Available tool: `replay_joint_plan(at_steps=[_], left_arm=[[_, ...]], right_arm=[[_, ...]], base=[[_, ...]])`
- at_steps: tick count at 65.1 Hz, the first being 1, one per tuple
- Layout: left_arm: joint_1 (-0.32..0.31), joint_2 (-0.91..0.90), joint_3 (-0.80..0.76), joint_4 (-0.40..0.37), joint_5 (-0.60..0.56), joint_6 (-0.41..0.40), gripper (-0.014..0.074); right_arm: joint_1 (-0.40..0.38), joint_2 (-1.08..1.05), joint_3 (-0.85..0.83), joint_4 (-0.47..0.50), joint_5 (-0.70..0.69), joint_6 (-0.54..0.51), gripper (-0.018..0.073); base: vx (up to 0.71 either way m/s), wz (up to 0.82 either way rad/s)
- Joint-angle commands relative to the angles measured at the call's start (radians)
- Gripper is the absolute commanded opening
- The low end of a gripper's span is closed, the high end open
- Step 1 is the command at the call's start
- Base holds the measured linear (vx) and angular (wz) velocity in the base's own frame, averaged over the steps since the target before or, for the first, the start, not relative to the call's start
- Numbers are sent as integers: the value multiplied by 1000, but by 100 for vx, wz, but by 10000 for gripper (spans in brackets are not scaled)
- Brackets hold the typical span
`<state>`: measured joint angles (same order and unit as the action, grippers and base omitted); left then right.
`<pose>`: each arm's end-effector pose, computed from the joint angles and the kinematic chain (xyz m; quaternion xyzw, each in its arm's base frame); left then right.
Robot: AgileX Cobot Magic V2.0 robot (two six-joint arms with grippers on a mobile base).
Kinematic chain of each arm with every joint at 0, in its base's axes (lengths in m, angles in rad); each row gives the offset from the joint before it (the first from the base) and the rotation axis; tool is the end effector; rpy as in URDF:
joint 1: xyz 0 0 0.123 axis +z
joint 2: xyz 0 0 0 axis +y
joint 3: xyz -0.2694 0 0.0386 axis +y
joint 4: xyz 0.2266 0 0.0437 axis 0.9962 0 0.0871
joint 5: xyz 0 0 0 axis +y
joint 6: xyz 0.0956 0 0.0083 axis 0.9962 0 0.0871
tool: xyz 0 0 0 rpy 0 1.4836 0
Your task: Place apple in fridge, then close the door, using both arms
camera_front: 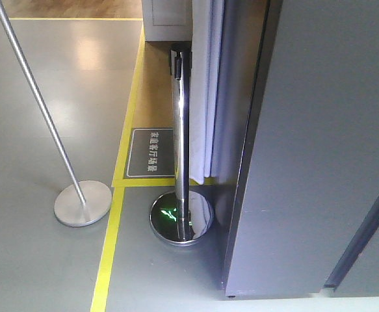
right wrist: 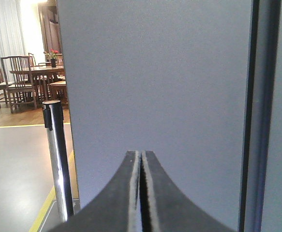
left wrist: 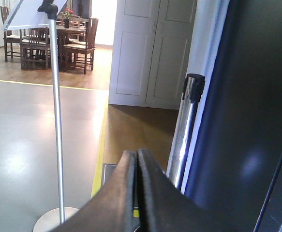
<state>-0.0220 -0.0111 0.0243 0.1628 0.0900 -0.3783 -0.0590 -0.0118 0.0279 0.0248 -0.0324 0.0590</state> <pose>0.0533 0.0002 0.1978 -0.0741 0.7085 -0.0782 0.6975 0.0528 -0.0032 0.2083 0.0481 0.6679 0.0089 0.7427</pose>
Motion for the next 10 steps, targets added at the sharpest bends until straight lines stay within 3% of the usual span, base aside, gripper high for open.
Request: replay_joint_plan(at_steps=[1,10], left_arm=[[2,-15,-18,-6,-67,-2,-8],[2,-15,-18,-6,-67,-2,-8]], right_arm=[[-2,-8,3,-10,-79,-4,-3],[-2,-8,3,-10,-79,-4,-3]], base=[[0,0],[0,0]])
